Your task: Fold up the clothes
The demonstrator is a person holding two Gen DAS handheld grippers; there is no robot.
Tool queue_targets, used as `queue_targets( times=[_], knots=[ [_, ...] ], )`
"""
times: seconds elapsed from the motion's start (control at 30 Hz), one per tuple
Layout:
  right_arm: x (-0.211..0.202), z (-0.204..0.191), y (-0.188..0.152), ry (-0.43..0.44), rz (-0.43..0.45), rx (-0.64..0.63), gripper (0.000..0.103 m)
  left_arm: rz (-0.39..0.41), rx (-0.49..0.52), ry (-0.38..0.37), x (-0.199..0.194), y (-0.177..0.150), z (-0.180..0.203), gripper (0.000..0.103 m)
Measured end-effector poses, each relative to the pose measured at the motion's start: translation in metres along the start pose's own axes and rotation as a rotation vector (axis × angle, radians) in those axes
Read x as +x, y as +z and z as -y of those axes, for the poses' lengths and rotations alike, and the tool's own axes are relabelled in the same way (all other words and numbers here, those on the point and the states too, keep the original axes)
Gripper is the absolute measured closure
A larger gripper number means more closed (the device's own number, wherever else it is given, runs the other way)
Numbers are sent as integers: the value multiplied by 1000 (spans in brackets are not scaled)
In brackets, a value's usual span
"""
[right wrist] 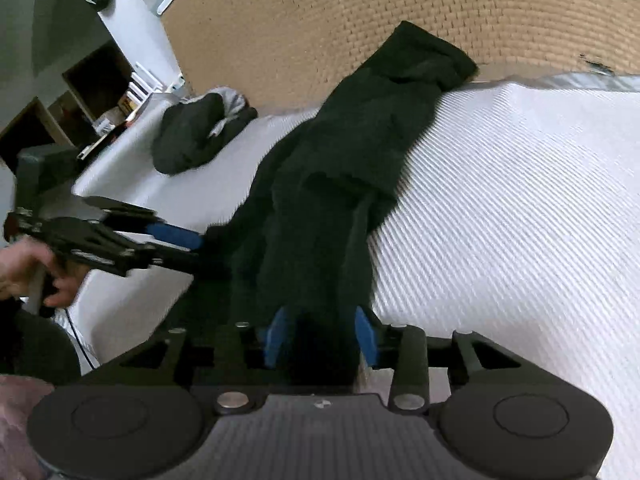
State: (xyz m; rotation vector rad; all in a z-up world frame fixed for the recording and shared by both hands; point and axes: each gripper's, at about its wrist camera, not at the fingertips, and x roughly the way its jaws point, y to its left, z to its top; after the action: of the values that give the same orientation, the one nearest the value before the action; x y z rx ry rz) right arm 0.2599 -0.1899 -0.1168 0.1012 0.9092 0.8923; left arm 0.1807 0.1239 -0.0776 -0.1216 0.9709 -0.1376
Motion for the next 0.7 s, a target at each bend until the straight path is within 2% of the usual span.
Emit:
queue_targets(
  times=[0.13,0.2,0.33,0.47,0.53,0.63,0.7],
  knots=[
    [-1,-7,-15,-7,-53,36,59,-30,15,-18,-17,-22,23,50],
    [0,-11,-21,-23,-90,52,59,-60,50,-16,-13,-29,37,50],
    [-3,-11,-30,-44,-111,121,59,-134,173,9,-2,-42,59,49],
    [-6,-16,-40,-49,-138,107,57,-157,188,-5,4,-49,67,49],
    [-6,-16,-43,-25,-148,120,53,-171,179,-11,9,-51,68,49],
    [-6,-19,-46,-3,-159,141,53,-191,200,2,17,-55,71,49],
    [-6,-21,-49,39,-199,146,53,-196,208,6,19,-55,74,51]
  ],
)
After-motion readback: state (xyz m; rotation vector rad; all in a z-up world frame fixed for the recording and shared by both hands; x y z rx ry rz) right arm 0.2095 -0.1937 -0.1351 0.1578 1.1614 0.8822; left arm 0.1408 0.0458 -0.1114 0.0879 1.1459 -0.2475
